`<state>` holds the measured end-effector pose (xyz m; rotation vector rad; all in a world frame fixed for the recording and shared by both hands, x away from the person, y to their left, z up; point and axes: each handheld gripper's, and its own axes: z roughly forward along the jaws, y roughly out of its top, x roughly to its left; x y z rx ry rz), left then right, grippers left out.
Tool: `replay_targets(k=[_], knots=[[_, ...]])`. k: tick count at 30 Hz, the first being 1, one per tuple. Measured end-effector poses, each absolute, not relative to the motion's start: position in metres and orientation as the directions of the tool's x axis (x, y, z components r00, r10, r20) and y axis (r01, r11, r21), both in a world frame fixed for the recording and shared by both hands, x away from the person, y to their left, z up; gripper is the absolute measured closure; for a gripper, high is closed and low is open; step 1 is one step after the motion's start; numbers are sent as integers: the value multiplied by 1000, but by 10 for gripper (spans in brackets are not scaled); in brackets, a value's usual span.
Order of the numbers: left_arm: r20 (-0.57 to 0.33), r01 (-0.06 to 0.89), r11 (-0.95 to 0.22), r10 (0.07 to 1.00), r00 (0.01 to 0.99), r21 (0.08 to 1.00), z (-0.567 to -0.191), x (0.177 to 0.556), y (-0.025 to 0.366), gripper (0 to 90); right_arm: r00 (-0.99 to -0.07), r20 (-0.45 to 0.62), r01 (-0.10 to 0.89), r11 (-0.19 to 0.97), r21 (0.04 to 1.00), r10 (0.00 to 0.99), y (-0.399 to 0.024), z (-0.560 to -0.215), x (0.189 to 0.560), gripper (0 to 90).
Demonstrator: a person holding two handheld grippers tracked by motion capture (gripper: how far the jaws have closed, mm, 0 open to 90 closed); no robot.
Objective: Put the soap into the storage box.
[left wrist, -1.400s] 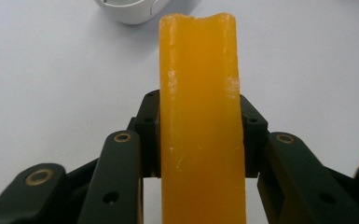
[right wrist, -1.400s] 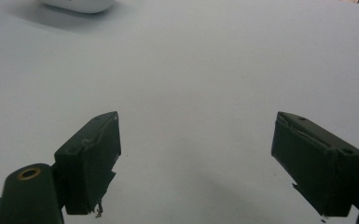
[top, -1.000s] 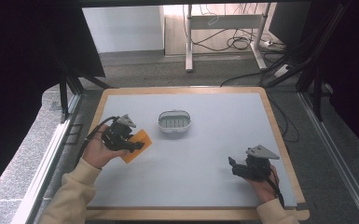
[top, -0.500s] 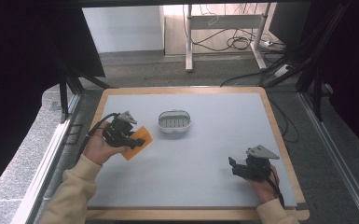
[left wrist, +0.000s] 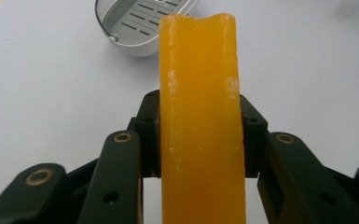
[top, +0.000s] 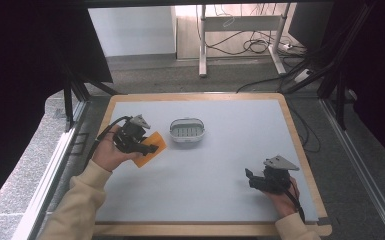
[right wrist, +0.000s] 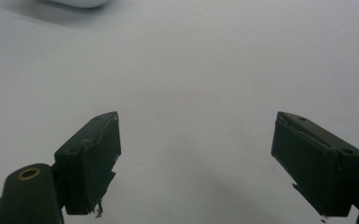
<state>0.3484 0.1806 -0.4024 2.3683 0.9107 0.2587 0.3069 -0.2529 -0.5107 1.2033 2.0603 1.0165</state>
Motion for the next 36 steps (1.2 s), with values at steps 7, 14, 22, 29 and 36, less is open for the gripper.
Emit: replay_targets(k=[7,14,22,29,36], knots=[[-28,546,-605,655,755,579,-401,354,175,619,-454,-77,480,316,818,888,-253,-511,307,159],[-26,531,-619,636,771,579,-398,359,168,619,-455,-78,484,320,815,887,-253,-511,308,161],[-21,522,-623,630,776,583,-396,367,161,619,-456,-80,482,322,815,886,-253,-511,308,161],[-11,507,-630,621,784,588,-390,375,157,619,-456,-80,484,322,814,886,-253,-512,308,161],[2,489,-647,604,797,585,-385,377,149,619,-457,-81,486,325,812,886,-254,-512,308,161]])
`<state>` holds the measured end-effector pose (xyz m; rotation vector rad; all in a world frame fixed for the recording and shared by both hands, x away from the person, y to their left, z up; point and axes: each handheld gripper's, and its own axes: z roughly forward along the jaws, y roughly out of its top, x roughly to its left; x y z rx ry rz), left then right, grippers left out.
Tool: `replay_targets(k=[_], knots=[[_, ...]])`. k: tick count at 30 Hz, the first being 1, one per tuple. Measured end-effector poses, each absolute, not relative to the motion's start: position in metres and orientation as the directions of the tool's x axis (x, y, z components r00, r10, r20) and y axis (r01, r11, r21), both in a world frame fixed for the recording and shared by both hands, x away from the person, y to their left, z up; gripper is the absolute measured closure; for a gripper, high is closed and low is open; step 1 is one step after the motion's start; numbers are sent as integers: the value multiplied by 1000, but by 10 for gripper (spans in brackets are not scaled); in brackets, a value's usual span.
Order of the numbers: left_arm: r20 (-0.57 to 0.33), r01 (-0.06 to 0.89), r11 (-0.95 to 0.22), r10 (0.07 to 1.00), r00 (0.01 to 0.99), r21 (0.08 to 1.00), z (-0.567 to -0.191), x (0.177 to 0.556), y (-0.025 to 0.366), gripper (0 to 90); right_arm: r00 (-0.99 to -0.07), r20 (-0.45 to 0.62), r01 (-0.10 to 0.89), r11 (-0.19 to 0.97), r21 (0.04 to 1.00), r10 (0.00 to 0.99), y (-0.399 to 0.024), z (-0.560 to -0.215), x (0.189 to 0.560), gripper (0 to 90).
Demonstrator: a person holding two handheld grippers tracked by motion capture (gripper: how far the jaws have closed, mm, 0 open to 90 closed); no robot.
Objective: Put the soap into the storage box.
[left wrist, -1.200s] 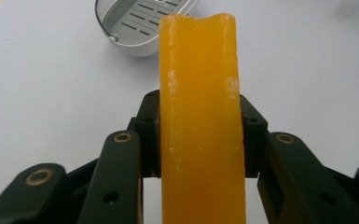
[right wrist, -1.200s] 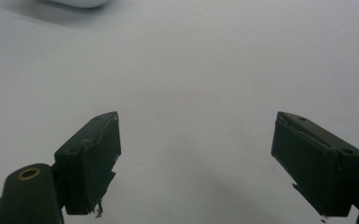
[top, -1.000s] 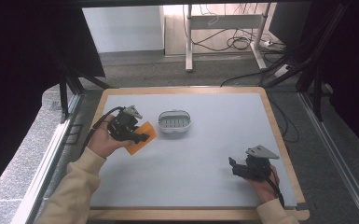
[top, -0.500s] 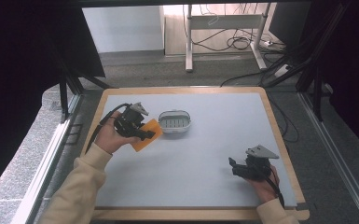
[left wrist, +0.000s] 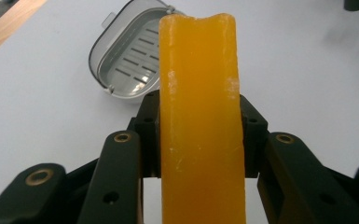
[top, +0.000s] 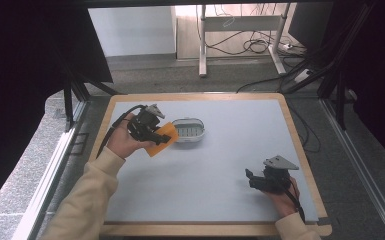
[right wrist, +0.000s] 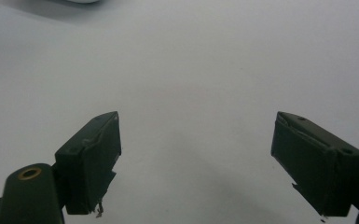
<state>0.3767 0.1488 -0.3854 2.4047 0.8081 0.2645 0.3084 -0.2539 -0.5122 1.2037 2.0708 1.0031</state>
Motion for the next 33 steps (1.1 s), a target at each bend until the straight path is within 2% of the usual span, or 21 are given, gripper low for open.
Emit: replay_targets(k=[33], knots=[[29,462,-683,577,816,566,-379,412,127,619,-453,-80,493,324,808,888,-254,-513,309,161]])
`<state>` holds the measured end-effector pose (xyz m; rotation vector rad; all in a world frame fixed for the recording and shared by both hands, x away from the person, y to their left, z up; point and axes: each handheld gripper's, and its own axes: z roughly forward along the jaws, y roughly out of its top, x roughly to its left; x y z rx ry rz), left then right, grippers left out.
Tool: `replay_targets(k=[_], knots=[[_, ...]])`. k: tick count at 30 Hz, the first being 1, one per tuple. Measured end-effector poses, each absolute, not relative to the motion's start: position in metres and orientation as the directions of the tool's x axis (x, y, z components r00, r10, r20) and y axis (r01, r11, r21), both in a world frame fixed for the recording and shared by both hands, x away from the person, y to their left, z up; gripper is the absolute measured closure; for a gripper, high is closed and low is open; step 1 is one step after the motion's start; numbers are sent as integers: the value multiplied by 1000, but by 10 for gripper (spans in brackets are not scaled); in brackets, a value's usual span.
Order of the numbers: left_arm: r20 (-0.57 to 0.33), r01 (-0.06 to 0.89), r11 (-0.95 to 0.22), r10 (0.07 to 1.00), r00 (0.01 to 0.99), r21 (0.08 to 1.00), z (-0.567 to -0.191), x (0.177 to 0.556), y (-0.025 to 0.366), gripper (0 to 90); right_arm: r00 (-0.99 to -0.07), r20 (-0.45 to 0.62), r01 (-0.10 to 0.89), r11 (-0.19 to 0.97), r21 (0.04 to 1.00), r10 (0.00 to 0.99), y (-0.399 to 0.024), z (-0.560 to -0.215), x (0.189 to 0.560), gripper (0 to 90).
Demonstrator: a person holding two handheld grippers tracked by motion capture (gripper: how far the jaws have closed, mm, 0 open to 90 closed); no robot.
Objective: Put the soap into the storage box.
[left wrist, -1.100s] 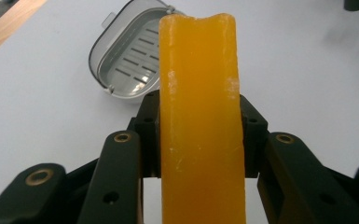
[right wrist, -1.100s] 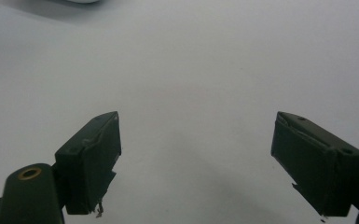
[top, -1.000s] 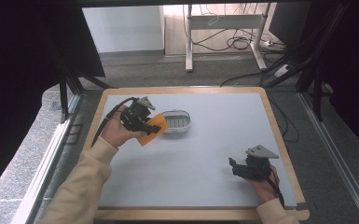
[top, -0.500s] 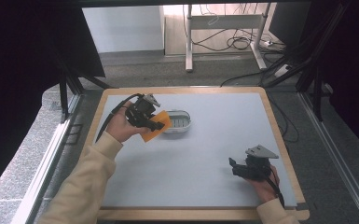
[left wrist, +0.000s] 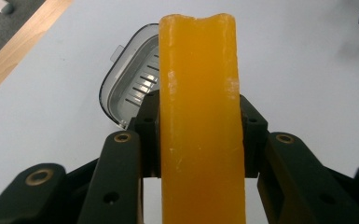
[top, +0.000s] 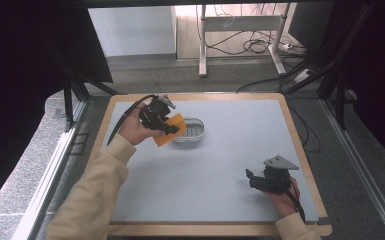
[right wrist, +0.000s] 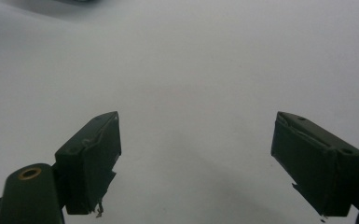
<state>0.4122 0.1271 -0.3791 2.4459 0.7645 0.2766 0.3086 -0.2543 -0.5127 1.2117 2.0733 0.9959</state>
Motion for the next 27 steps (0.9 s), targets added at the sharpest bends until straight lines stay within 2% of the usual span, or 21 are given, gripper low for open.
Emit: replay_targets(k=[27], knots=[[52,416,-734,521,852,537,-385,437,108,619,-453,-87,487,328,810,887,-255,-512,308,161]])
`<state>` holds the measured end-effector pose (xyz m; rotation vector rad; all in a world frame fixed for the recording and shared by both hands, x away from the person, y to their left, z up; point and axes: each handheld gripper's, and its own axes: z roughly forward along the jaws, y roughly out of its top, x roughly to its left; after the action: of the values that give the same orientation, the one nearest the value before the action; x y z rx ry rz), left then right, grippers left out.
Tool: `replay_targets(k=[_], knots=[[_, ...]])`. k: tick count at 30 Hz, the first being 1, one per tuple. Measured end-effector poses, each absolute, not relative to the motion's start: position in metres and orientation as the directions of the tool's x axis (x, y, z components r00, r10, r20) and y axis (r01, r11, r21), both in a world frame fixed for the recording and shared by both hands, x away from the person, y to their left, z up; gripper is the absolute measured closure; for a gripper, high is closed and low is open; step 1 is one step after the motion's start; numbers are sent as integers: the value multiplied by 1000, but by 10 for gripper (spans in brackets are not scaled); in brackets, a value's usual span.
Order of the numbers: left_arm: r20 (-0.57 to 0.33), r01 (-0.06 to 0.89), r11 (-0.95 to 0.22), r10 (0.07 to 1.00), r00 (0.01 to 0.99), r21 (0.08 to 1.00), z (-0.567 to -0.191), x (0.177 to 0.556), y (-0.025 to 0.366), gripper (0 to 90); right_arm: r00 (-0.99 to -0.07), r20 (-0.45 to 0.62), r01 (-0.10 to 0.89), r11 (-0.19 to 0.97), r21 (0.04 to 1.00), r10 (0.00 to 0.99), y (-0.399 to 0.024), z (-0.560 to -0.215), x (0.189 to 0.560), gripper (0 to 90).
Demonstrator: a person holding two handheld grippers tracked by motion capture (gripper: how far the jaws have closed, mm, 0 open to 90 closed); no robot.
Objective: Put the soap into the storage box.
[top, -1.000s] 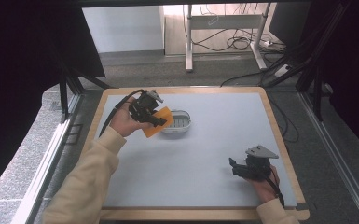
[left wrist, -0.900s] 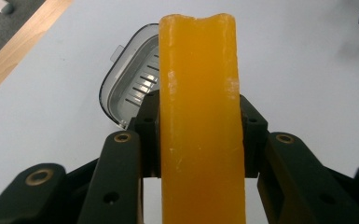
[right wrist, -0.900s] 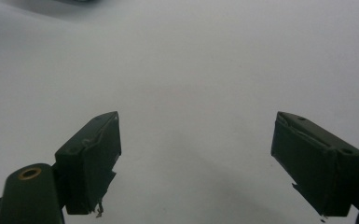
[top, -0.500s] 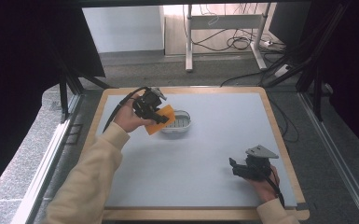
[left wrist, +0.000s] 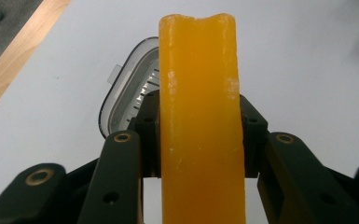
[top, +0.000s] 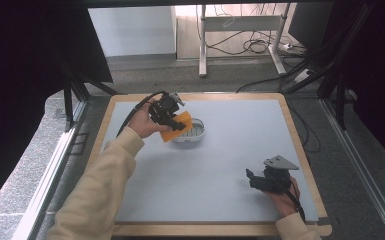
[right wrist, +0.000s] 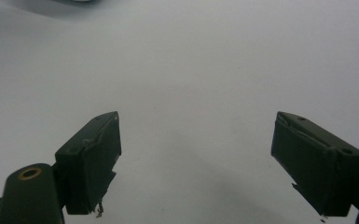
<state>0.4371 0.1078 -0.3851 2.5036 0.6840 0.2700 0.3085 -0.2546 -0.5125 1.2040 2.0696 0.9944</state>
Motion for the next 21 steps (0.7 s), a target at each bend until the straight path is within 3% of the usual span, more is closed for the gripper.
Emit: replay_targets(k=[21], knots=[[84,368,-780,469,879,505,-389,452,90,619,-449,-87,489,326,809,889,-256,-513,309,161]])
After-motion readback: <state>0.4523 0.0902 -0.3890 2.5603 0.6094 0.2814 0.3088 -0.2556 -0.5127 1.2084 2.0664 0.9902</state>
